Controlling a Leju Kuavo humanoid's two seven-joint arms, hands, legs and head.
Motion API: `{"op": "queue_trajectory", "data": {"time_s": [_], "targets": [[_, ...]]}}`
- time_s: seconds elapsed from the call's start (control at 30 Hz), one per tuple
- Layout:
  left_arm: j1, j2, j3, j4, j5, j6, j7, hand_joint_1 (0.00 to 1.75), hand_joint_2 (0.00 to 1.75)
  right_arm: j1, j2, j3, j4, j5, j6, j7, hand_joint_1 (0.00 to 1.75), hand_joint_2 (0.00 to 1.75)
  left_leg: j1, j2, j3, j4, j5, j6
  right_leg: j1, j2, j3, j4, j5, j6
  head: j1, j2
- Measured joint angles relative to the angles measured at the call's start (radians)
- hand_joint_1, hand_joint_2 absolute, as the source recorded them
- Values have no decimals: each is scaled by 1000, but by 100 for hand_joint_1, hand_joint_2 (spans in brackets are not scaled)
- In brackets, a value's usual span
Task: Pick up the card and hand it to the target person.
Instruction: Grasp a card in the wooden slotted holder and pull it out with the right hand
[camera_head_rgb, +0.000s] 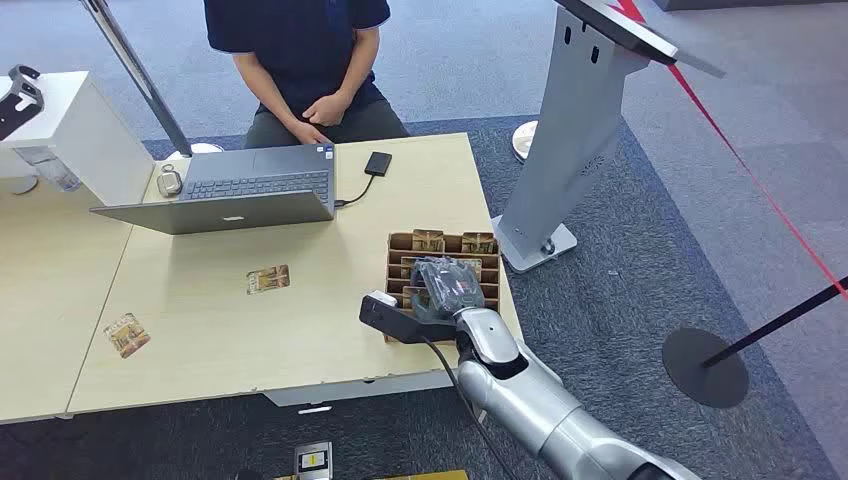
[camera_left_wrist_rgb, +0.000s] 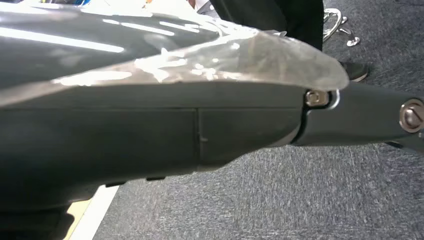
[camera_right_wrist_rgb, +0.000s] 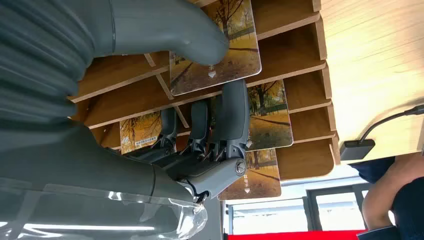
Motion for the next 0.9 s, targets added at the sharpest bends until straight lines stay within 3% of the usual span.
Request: {"op": "queue_trajectory", "data": {"time_s": [0.2,0.43,0.9], "targets": [[1,0,0,0,0,0,0,0,0,6,-3,5,-17,11,2,6,120,175,0,0,0,0,0,0,0,0,0,0,0,0,0,0],[1,0,0,0,0,0,0,0,0,11,-7,11,-38,23,-2,10,114,175,0,0,0,0,0,0,0,0,0,0,0,0,0,0],[4,0,0,0,2,4,-7,0,0,16,-18,23,-56,36,-3,6,130,175,0,0,0,0,0,0,0,0,0,0,0,0,0,0]]}}
